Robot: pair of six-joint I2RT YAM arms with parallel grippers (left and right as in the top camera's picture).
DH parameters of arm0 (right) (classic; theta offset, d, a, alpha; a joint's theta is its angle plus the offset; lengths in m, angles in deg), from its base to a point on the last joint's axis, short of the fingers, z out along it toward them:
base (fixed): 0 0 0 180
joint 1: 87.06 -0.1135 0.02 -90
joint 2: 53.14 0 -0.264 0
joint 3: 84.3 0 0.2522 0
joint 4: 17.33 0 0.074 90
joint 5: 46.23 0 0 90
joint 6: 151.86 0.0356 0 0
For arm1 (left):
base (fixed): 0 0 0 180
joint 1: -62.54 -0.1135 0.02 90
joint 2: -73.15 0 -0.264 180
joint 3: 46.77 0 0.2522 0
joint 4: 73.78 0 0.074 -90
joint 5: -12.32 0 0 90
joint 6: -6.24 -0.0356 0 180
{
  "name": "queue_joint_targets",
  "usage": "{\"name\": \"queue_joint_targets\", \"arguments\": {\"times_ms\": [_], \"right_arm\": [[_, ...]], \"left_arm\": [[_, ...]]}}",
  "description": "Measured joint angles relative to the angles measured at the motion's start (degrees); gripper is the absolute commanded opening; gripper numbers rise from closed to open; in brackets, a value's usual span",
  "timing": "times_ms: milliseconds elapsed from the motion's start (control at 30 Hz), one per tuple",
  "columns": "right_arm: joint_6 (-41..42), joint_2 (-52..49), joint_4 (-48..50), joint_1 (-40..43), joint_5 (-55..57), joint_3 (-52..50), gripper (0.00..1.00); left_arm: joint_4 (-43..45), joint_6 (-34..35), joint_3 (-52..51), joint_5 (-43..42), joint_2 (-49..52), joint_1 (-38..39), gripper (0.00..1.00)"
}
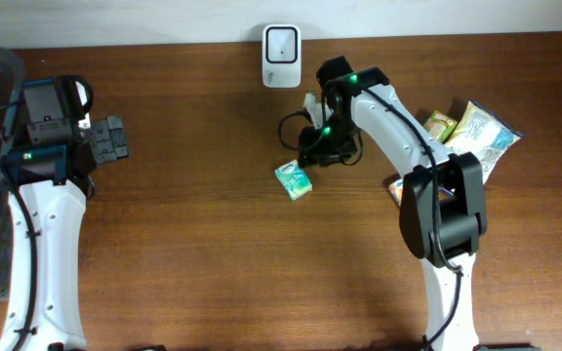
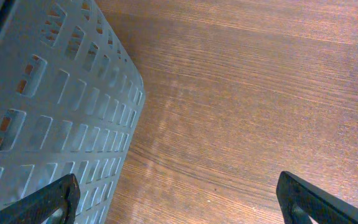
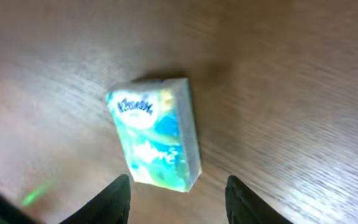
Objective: Scan the item barcode
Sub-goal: 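Lower and grasp the green Kleenex pack with the right gripper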
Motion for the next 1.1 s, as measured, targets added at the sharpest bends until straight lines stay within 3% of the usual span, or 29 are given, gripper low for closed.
{"name": "queue_joint_targets", "arguments": {"times_ms": [400,567,667,800,833,867,933,1033,1100], "right_arm": [[-7.23,-0.07,6.60,-0.09,-5.18,-11.37,0.29],[-7.82,-0.07,8.39,-0.09,-7.78,-11.80,0.08],[-7.34,-0.07,8.68,-0.09,-8.44,-11.85,0.04],[-4.13,-0.07,8.57,-0.09,-8.66,-11.85,0.04],[-2.80,-0.07,8.50,-0.09,-8.66,-11.85,0.10],[-1.86,-0.07,8.41,-0.09,-8.70,-11.85,0.26],[-0.39,-0.07,8.37,-0.09,-8.76,-11.85,0.45],[0.59,-0.07,8.46,-0.24,-8.76,-11.87,0.48],[1.18,-0.07,9.03,-0.68,-8.76,-11.87,0.41]], "left_arm": [[0.00,-0.02,0.00,0.00,0.00,0.00,0.99],[0.00,0.00,0.00,0.00,0.00,0.00,0.99],[0.02,0.00,0.00,0.00,0.00,0.00,0.99],[0.00,0.00,0.00,0.00,0.00,0.00,0.99],[0.00,0.00,0.00,0.00,0.00,0.00,0.99],[0.00,0.00,0.00,0.00,0.00,0.00,0.99],[0.00,0.00,0.00,0.00,0.00,0.00,0.99],[0.00,-0.02,0.00,0.00,0.00,0.00,0.99],[0.00,0.00,0.00,0.00,0.00,0.00,0.99]]}}
